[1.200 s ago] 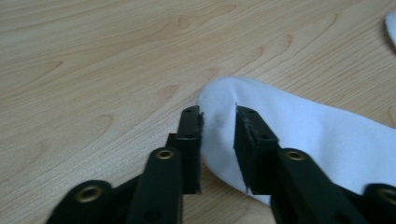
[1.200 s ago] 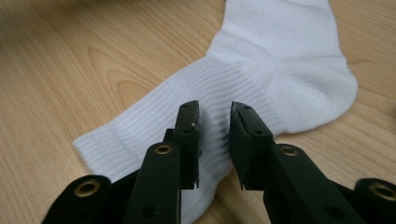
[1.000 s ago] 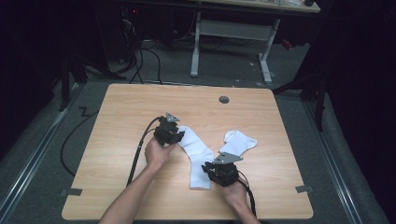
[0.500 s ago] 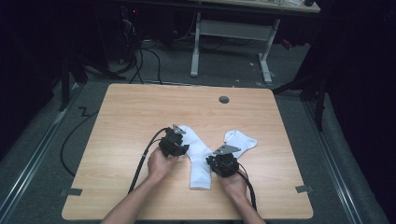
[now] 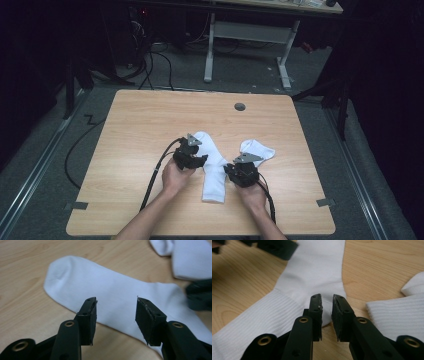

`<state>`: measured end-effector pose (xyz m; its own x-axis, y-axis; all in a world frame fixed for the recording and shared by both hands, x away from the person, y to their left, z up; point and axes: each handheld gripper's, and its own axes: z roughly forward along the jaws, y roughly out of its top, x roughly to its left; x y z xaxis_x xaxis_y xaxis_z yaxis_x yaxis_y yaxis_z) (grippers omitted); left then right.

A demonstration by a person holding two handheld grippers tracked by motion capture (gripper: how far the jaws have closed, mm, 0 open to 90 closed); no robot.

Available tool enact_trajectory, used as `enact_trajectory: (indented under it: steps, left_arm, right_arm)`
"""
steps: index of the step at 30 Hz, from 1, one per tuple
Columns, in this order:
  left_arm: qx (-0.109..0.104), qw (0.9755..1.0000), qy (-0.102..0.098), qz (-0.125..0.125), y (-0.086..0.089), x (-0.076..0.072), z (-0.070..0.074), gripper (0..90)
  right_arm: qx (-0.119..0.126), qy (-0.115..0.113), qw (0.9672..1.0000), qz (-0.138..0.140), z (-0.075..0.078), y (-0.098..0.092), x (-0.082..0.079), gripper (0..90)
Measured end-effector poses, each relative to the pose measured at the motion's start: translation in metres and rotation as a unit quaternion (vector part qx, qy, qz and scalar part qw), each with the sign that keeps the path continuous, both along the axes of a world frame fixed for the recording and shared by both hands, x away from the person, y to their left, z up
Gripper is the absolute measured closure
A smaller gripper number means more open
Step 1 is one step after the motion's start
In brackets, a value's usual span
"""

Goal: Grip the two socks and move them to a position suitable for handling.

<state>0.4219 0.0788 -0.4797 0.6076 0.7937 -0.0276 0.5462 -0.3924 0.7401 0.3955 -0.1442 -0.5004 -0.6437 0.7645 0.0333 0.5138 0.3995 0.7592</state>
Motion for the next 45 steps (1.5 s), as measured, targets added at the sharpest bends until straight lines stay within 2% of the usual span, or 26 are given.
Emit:
enact_trajectory:
  steps: [4, 7, 12, 13, 16, 18, 22, 28, 31, 35, 39, 42, 45]
  left_arm:
    - [0.007, 0.9996, -0.005, -0.026, -0.004, -0.022, -0.004, 50.1]
    - [0.012, 0.9995, -0.006, -0.027, -0.008, -0.030, -0.009, 48.4]
    - [0.020, 0.9995, 0.004, -0.025, -0.011, -0.032, -0.020, 47.4]
    - [0.018, 0.9995, 0.003, -0.026, -0.010, -0.032, -0.021, 47.5]
    - [0.024, 0.9994, -0.002, -0.026, -0.010, -0.033, -0.021, 47.5]
    - [0.021, 0.9995, -0.002, -0.024, -0.009, -0.033, -0.022, 47.3]
    - [0.016, 0.9997, -0.004, -0.015, -0.006, -0.034, -0.022, 46.2]
    - [-0.017, 0.9997, -0.014, 0.009, 0.014, -0.036, -0.014, 41.4]
    - [-0.023, 0.9993, -0.018, 0.024, 0.027, -0.037, -0.011, 40.5]
    - [-0.020, 0.9986, -0.020, 0.045, 0.043, -0.037, -0.009, 39.9]
    - [-0.036, 0.9967, -0.010, 0.072, 0.065, -0.040, -0.014, 39.3]
    - [-0.035, 0.9961, -0.005, 0.080, 0.072, -0.041, -0.015, 38.8]
    - [-0.033, 0.9952, -0.009, 0.092, 0.080, -0.043, -0.017, 38.8]
  right_arm:
    - [-0.010, 0.000, 1.0000, -0.002, 0.003, 0.005, 0.007, 79.7]
    - [-0.015, -0.001, 0.9999, -0.004, 0.003, 0.010, 0.014, 80.0]
    - [-0.021, 0.003, 0.9998, -0.006, 0.000, 0.013, 0.019, 79.9]
    - [-0.027, 0.006, 0.9996, -0.007, -0.002, 0.013, 0.022, 79.8]
    - [-0.020, 0.010, 0.9997, -0.009, -0.003, 0.011, 0.025, 79.2]
    - [-0.022, 0.009, 0.9997, -0.011, -0.003, 0.011, 0.026, 78.1]
    - [-0.019, 0.010, 0.9997, -0.011, -0.002, 0.011, 0.026, 71.0]
    - [-0.015, 0.003, 0.9998, -0.015, 0.001, 0.009, 0.022, 58.2]
    - [-0.013, -0.006, 0.9998, -0.014, 0.005, 0.006, 0.019, 52.5]
    - [-0.010, -0.015, 0.9997, -0.019, 0.006, 0.003, 0.017, 50.3]
    - [-0.009, -0.014, 0.9995, -0.025, 0.009, -0.003, 0.015, 50.5]
    - [-0.006, -0.017, 0.9995, -0.028, 0.011, -0.006, 0.014, 50.7]
    - [-0.001, -0.021, 0.9992, -0.033, 0.014, -0.012, 0.013, 51.1]
